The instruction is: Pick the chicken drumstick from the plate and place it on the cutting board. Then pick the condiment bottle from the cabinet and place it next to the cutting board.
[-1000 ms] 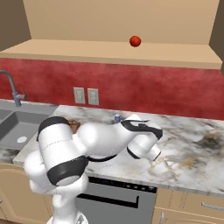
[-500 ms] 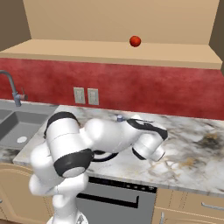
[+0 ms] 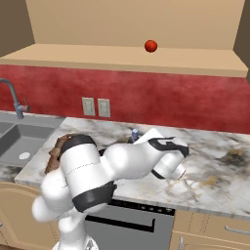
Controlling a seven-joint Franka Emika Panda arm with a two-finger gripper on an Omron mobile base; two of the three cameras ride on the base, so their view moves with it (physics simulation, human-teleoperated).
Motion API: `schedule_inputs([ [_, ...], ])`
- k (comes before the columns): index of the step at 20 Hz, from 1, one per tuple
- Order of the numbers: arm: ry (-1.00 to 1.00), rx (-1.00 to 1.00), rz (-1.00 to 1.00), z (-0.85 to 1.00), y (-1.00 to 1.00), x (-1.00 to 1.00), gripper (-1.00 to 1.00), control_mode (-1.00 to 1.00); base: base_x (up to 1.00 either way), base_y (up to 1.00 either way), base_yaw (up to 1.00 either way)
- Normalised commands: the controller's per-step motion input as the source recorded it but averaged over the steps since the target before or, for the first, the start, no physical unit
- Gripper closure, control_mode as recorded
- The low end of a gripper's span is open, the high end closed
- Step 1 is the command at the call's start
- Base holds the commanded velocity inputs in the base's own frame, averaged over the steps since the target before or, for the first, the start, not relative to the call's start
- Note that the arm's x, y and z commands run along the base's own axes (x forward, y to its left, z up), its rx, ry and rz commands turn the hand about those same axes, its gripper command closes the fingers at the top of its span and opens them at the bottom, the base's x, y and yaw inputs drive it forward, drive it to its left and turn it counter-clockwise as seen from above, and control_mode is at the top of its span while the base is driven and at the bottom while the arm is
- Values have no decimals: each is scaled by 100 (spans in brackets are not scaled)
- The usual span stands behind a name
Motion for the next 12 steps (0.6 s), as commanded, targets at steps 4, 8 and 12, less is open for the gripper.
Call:
schedule_inputs([
  [4,0,0,0,0,1,3,100,-100,0,0,0],
  [8,2,0,0,0,11,1,100,-100,0,0,0],
  [12,3,0,0,0,14,0,100,-100,0,0,0],
])
